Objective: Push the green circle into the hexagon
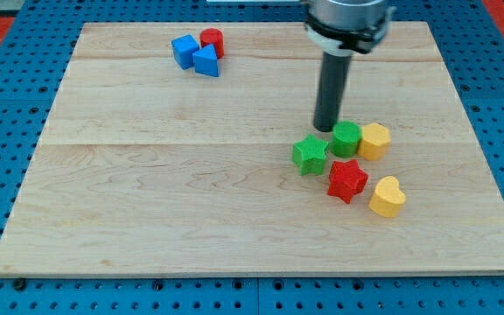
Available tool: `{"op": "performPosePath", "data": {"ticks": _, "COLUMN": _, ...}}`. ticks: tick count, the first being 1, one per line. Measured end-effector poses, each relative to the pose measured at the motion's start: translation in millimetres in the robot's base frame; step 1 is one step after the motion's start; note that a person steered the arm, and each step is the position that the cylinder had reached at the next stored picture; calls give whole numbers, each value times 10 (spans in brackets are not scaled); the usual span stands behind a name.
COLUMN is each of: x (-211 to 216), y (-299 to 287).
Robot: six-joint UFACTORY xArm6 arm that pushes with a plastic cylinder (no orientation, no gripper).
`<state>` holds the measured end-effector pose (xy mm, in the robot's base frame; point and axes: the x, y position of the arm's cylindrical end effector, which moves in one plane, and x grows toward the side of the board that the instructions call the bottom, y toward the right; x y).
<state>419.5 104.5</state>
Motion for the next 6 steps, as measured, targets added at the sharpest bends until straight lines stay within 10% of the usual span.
{"op": "performPosePath", "data": {"ticks": 2, "x": -521, "y": -358}}
{"op": "performPosePath", "data": {"ticks": 4, "x": -1374, "y": -2417}}
{"op": "performPosePath", "data": {"ticks": 6, "x": -1836, "y": -2967}}
